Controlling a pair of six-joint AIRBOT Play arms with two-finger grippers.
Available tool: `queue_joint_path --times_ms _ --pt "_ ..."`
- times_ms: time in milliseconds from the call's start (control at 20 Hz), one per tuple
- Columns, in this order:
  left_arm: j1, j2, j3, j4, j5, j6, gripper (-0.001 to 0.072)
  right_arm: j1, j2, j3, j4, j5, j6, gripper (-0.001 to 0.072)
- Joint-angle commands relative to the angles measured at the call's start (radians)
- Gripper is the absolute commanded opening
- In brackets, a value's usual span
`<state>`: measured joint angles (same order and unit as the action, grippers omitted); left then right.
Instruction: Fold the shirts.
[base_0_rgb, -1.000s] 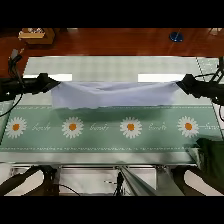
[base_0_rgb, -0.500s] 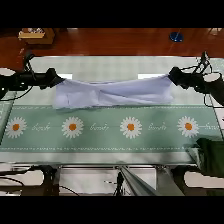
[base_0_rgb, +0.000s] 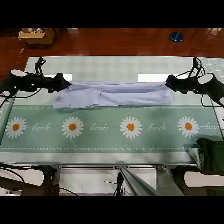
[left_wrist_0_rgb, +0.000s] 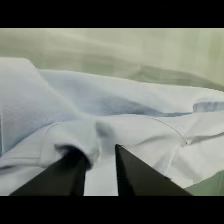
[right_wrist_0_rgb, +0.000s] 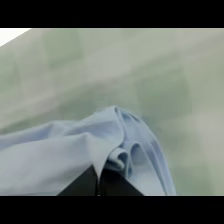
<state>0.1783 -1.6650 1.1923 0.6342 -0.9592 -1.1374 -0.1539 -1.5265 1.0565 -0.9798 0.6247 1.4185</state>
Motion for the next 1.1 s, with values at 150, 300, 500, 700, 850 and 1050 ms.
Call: queue_joint_path --times_ms 150,300,500,700,850,1050 --pt "0.09 0.002 0.056 0.002 -0.181 0.0 0.0461 -0.043 0.045 0.002 -0.146 0.106 0.063 0.044" --pt "0.184 0.031 0.092 0.002 -0.277 -0.001 0.046 -0.156 0.097 0.002 -0.139 0.169 0.095 0.0595" --pt "0.239 0.079 0.092 0.002 -0.31 0.0 0.0459 -0.322 0.053 0.002 0.013 0.42 -0.003 0.0595" --pt "0.22 0.083 0.092 0.002 -0.31 0.0 0.0459 -0.297 -0.012 0.002 0.119 0.462 -0.056 0.0594" --pt "0.2 0.083 0.092 0.002 -0.309 0.0 0.0459 -0.212 -0.066 0.002 0.197 0.388 -0.064 0.0594" --pt "0.195 0.083 0.092 0.002 -0.31 0.0 0.0459 -0.089 -0.144 0.002 0.25 0.286 -0.011 0.0557"
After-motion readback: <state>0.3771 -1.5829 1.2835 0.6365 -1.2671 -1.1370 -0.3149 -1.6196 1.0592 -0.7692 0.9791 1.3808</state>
